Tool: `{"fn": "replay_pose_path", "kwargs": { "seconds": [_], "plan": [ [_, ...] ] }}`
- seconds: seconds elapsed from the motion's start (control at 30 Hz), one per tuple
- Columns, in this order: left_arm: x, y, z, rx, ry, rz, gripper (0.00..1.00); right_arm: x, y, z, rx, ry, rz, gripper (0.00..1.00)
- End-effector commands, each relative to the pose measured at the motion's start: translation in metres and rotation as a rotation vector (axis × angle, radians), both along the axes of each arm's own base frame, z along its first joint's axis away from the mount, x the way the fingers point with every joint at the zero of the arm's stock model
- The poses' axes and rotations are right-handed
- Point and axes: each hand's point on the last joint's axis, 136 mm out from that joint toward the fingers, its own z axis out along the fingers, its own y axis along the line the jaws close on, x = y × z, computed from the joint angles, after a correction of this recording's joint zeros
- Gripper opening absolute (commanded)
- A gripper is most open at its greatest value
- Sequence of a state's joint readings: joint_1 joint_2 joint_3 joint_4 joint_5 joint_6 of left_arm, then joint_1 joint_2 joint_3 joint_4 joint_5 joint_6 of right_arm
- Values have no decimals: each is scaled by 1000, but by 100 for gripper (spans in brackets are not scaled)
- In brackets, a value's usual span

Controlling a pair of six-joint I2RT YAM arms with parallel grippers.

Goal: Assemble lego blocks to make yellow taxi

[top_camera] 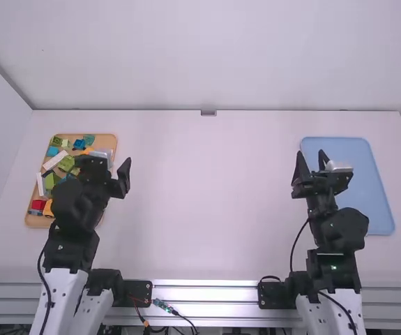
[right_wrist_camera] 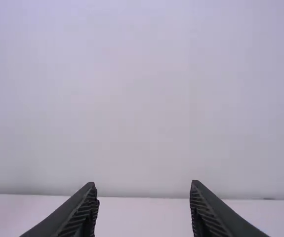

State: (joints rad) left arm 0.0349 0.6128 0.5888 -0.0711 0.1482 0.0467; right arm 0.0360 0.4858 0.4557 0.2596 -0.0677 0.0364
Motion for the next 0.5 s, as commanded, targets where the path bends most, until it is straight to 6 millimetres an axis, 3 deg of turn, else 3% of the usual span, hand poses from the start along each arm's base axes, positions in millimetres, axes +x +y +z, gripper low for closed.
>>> {"fn": "replay_pose_path", "kwargs": {
  "seconds": [0.0, 0.13, 0.33, 0.47],
  "plan": [
    [6, 11, 17, -41, -15, 71, 64, 0, 10, 23, 24, -31, 52, 51],
    [18, 24, -4, -94, 62, 158, 71, 5, 26, 42, 43, -49, 120, 57],
    [32, 43, -36, -147, 164, 292, 82, 31, 34, 11, 34, 59, 136, 69],
    [38, 44, -53, -141, 219, 300, 88, 45, 37, -10, 33, 130, 143, 76]
  ]
}}
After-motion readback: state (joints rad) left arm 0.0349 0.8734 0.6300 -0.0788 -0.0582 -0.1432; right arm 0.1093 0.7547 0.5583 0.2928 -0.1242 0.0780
